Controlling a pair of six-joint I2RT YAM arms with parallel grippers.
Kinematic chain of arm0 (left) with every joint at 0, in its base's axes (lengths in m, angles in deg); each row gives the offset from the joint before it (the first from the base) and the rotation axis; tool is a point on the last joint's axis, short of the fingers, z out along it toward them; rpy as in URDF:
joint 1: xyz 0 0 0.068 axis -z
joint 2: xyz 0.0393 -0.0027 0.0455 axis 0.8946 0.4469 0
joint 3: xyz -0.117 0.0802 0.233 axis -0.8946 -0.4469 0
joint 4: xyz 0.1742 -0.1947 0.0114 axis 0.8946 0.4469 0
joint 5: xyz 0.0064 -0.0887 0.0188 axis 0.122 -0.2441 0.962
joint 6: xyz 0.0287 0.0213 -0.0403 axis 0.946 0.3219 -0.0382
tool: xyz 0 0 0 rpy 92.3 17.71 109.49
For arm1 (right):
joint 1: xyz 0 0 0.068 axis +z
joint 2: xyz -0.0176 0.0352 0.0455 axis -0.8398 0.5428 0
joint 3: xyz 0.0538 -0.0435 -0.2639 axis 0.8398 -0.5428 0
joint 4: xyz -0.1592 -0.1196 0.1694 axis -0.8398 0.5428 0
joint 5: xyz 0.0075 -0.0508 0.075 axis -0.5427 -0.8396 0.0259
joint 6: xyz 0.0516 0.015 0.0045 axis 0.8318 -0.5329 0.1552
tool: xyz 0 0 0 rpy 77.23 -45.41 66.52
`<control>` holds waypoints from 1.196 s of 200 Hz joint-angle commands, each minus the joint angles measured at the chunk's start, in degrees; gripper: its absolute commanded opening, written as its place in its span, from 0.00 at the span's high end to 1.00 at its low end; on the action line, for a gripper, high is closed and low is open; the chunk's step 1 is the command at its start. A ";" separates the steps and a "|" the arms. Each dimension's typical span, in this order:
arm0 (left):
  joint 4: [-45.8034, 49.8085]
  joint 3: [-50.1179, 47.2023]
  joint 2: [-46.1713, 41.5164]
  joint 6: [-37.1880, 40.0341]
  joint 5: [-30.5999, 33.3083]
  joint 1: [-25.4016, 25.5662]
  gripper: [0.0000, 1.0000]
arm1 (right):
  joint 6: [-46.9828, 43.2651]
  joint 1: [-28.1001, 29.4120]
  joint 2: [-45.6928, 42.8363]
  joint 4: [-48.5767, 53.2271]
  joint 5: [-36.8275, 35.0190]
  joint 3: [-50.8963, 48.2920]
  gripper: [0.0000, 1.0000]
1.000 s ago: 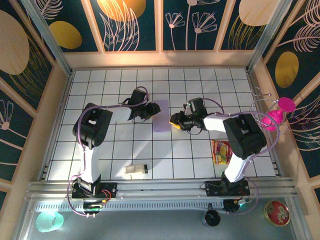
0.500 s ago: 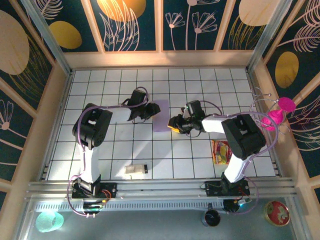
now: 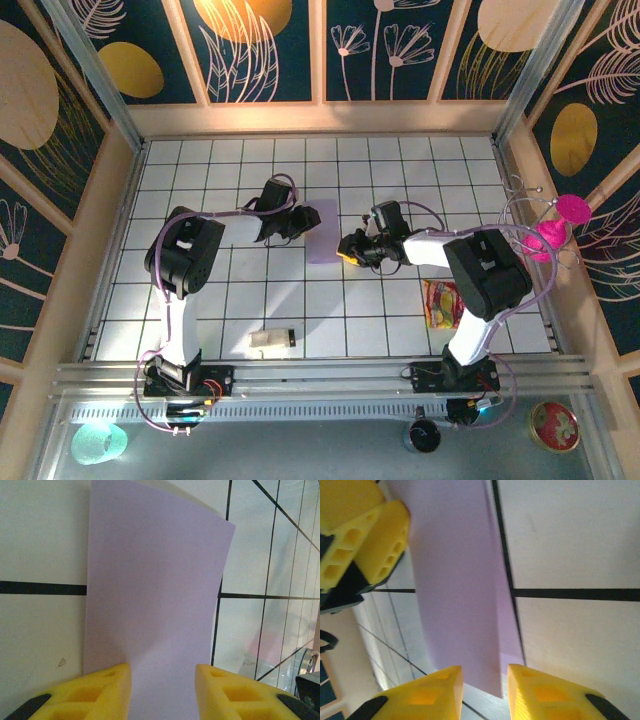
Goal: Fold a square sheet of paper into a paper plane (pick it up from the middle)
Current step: Fold the triangle a second time at the center of the table.
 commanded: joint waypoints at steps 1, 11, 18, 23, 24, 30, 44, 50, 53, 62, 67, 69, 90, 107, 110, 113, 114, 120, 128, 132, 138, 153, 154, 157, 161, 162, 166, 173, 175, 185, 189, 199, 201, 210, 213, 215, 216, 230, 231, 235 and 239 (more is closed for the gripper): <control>2.34 -1.77 -0.05 -0.51 0.22 0.29 0.62 | 1.12 0.54 0.20 -4.22 2.27 -0.56 0.73; 2.34 -1.77 -0.11 -0.52 0.22 0.36 0.61 | 1.35 0.55 0.35 -4.76 2.44 -0.56 0.74; 2.34 -1.77 -0.11 -0.50 0.20 0.33 0.62 | 1.44 0.52 0.52 -4.95 2.58 -0.48 0.74; 2.34 -1.77 -0.18 -0.51 0.26 0.30 0.62 | 1.54 0.57 0.62 -5.08 2.67 -0.41 0.75; 2.34 -1.77 -0.19 -0.55 0.24 0.29 0.62 | 1.56 0.54 0.69 -5.08 2.65 -0.39 0.75; 2.35 -1.77 -0.32 -0.50 0.22 0.35 0.62 | 1.63 0.57 0.82 -5.26 2.80 -0.38 0.76; 2.34 -1.77 -0.30 -0.51 0.15 0.29 0.62 | 1.83 0.58 0.94 -5.52 2.80 -0.47 0.76; 2.34 -1.80 -0.30 -0.55 0.13 0.31 0.61 | 1.77 0.42 1.00 -5.59 2.72 -0.48 0.77; 2.34 -1.77 -0.37 -0.52 0.19 0.29 0.62 | 1.79 0.43 1.10 -5.55 2.65 -0.47 0.77; 2.34 -1.77 -0.46 -0.52 0.13 0.28 0.62 | 1.79 0.49 1.28 -5.53 2.56 -0.47 0.78; 2.34 -1.77 -0.51 -0.50 0.13 0.24 0.62 | 1.90 0.42 1.30 -5.52 2.54 -0.47 0.78; 2.34 -1.77 -0.48 -0.46 0.13 0.28 0.62 | 1.93 0.42 1.29 -5.53 2.47 -0.47 0.79; 2.55 -1.43 -0.88 -0.33 0.14 0.29 0.62 | 1.95 0.49 1.95 -4.80 1.93 -0.19 0.82; 2.45 -0.92 -1.92 0.20 0.04 0.24 0.62 | 1.92 0.42 2.38 -3.64 1.36 0.23 0.86; 2.52 -0.68 -2.15 0.42 0.04 0.26 0.62 | 1.86 0.49 2.40 -3.29 1.12 0.30 0.87; 2.70 -0.38 -2.35 0.61 0.04 0.28 0.62 | 1.79 0.37 2.42 -2.99 1.01 0.35 0.88; 2.87 -0.24 -2.42 0.80 0.08 0.28 0.62 | 1.74 0.40 2.38 -2.89 0.94 0.38 0.89; 3.41 0.53 -2.79 1.41 0.28 0.29 0.62 | 1.51 0.38 2.48 -2.28 0.75 0.56 0.92; 3.87 1.45 -3.25 2.21 0.43 0.29 0.62 | 1.18 0.28 2.45 -1.17 0.20 0.74 0.94; 3.92 2.00 -3.56 2.48 0.40 0.29 0.62 | 1.00 0.25 2.40 -0.63 -0.02 0.75 0.96; 3.92 2.45 -3.94 2.81 0.56 0.25 0.63 | 0.74 0.16 2.33 0.08 -0.31 0.76 0.98; 3.99 3.38 -4.34 3.38 0.74 0.07 0.66 | 0.03 -0.03 1.91 1.23 -0.29 0.61 1.00; 4.00 3.44 -4.34 3.42 0.74 0.00 0.66 | 0.02 -0.03 1.86 1.28 -0.24 0.64 1.00; 4.01 3.56 -4.27 3.51 0.74 -0.02 0.67 | -0.13 -0.09 1.80 1.40 -0.15 0.58 1.00; 4.09 3.59 -4.20 3.52 0.74 -0.13 0.68 | -0.31 -0.17 1.59 1.62 -0.06 0.45 1.00; 4.09 3.64 -4.14 3.53 0.70 -0.14 0.68 | -0.33 -0.18 1.53 1.69 -0.03 0.43 1.00; 4.03 3.68 -4.07 3.52 0.66 -0.28 0.69 | -0.50 -0.20 1.34 1.86 -0.01 0.41 1.00; 4.01 3.60 -3.84 3.54 0.44 -0.45 0.71 | -0.65 -0.15 0.77 2.19 -0.01 0.06 1.00; 4.01 3.60 -3.81 3.54 0.42 -0.49 0.71 | -0.68 -0.19 0.66 2.31 -0.01 0.01 1.00; 4.18 3.47 -3.50 3.70 0.59 -0.68 0.73 | -0.99 -0.24 -0.19 2.77 0.08 -0.42 1.00; 4.18 3.42 -3.39 3.71 0.69 -0.71 0.74 | -1.02 -0.27 -0.64 2.97 0.08 -0.59 1.00; 4.27 3.33 -3.10 3.80 0.48 -0.86 0.76 | -1.29 -0.36 -1.37 3.46 0.12 -1.01 1.00; 4.27 3.33 -3.04 3.78 0.48 -0.86 0.76 | -1.37 -0.37 -1.48 3.58 0.15 -1.05 1.00; 4.33 3.46 -2.59 3.89 0.02 -0.85 0.78 | -1.62 -0.36 -1.93 3.86 0.25 -1.30 1.00; 4.35 3.50 -2.46 3.89 -0.06 -0.85 0.78 | -1.59 -0.37 -2.14 4.00 0.32 -1.41 1.00; 4.42 3.57 -2.30 3.96 -0.18 -0.86 0.78 | -1.58 -0.31 -2.18 4.04 0.34 -1.45 1.00; 4.44 3.58 -2.26 3.97 -0.20 -0.86 0.78 | -1.62 -0.34 -2.20 4.09 0.38 -1.44 1.00; 4.79 3.67 -1.60 4.06 -0.05 -0.82 0.80 | -1.58 -0.31 -2.40 3.94 0.84 -1.81 1.00; 4.84 3.68 -1.56 4.07 -0.01 -0.84 0.80 | -1.58 -0.29 -2.40 3.95 0.90 -1.80 1.00; 5.00 3.76 -1.30 4.19 0.10 -0.82 0.81 | -1.57 -0.33 -2.43 3.87 1.10 -1.83 1.00; 5.32 3.82 -1.07 4.24 0.37 -0.83 0.81 | -1.62 -0.36 -2.42 3.73 1.21 -1.84 1.00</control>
